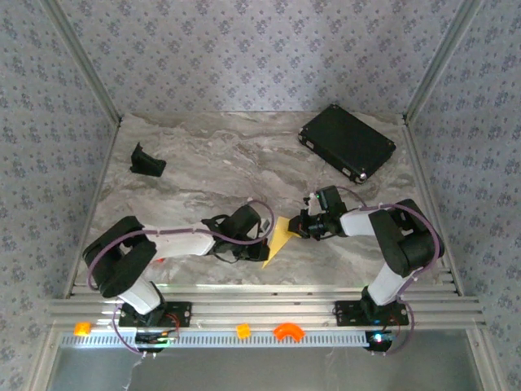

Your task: Fold a paper plane with a square sheet of paper (pick it up from the middle)

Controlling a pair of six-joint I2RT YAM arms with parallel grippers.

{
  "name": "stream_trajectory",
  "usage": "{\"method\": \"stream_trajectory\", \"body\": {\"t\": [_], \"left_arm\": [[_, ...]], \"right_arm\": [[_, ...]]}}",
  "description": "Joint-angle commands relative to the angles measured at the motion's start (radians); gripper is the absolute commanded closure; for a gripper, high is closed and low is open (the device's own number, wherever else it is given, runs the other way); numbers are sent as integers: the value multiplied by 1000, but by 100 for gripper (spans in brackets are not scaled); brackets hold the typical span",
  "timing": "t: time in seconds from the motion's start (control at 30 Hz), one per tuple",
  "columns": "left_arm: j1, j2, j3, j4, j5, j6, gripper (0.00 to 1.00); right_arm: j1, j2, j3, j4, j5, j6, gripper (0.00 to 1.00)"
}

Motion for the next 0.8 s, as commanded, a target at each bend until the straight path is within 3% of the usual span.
{"method": "stream_trajectory", "body": {"t": [0.0,0.33,0.77], "left_arm": [[-13,-5,59,29,39,-14,100],[-40,191,117,64,83,-47,100],[-36,7,-131,102,59,-92,98]], "right_arm": [[-11,35,-45,-95,120,-11,100],[-14,38,-50,-73,108,-9,100],[-16,46,-52,-57,88,-18,100]]}}
